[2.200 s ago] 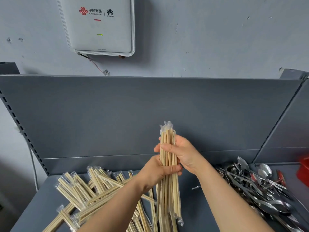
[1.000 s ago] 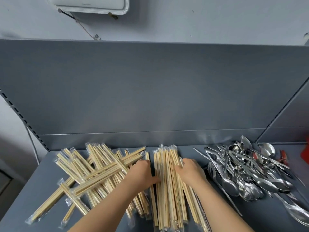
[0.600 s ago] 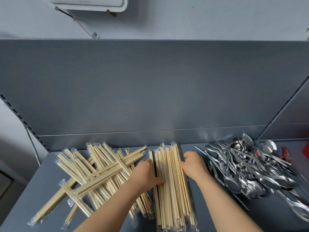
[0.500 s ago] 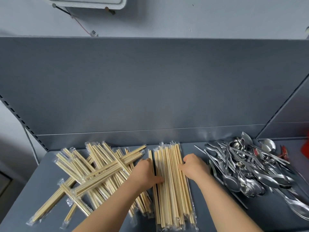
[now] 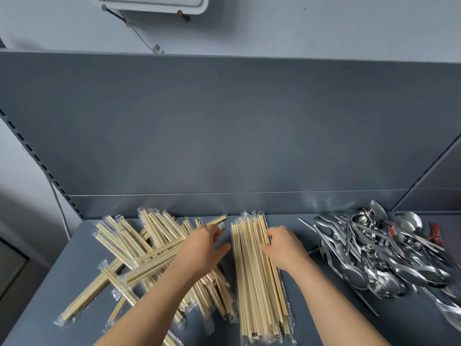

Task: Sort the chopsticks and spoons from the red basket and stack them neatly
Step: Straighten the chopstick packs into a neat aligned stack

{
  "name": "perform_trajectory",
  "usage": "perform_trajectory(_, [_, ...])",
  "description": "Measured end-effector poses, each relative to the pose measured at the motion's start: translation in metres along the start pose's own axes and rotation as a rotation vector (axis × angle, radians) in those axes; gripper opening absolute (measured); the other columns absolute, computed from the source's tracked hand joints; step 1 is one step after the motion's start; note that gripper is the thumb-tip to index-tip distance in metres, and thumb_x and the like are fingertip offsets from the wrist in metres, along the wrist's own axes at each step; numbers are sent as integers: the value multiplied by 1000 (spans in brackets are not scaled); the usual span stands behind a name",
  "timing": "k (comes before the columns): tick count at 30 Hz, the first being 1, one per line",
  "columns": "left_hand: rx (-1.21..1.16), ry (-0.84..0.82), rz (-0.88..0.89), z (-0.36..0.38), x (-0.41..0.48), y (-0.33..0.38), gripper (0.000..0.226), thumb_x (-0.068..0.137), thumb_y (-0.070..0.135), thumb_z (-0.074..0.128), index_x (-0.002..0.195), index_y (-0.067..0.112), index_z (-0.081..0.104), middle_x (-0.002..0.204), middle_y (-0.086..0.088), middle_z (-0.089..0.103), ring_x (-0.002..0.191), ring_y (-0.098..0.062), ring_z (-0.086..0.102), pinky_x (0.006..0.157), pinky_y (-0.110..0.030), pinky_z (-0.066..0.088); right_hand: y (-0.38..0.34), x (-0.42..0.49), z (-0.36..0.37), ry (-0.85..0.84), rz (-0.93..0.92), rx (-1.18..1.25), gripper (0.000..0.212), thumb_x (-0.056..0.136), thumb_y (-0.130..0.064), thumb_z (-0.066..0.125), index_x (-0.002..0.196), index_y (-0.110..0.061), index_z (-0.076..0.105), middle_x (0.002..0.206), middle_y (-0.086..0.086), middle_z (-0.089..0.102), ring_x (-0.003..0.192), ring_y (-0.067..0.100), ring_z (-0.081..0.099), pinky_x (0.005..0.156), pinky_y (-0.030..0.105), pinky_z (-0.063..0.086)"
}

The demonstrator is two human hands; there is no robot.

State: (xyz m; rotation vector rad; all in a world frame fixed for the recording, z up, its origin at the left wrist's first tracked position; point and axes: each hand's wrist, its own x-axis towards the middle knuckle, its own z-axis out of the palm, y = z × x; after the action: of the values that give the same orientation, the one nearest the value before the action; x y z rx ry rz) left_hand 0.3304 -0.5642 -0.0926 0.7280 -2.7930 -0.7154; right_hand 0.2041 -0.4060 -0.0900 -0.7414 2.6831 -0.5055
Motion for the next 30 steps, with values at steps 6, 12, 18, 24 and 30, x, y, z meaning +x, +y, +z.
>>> perform_trajectory(6, [334,47,-181,-42,-14,-56,57,78,53,65,124,22,53,116,0,61,104,-23,55,85,-33,49,-55,4,20,-57,-222,295,37,88,-25,59,58,-16,39,60,4,35,58,20,33,57,32,28])
perform_trajectory(12, [261,-89,-109,-48,-20,-67,21,83,26,62,101,18,57,91,3,53,75,-16,55,63,-26,47,-103,1,54,-245,-164,191,23,77,-43,68,79,-20,65,71,0,59,65,18,58,62,32,45])
perform_trajectory(18, [97,-163,-145,-56,-19,-78,15,91,22,50,86,14,61,79,-1,62,65,-15,58,60,-29,54,-104,6,61,-152,-58,264,20,94,-15,47,87,-18,66,83,6,65,75,24,61,68,33,48])
perform_trajectory(24, [-115,-128,-342,-57,-30,-97,30,93,45,54,81,18,53,72,3,61,59,-9,55,49,-22,43,-98,-6,72,-203,20,280,32,79,-43,68,74,-21,46,68,-6,48,58,13,46,54,27,39])
perform_trajectory(30, [-130,-75,-448,-42,-37,-99,51,71,49,79,95,18,46,76,6,58,63,-6,55,45,-20,36,-119,-8,87,-221,74,291,37,65,-36,80,70,-16,49,61,-7,45,52,12,44,50,24,35])
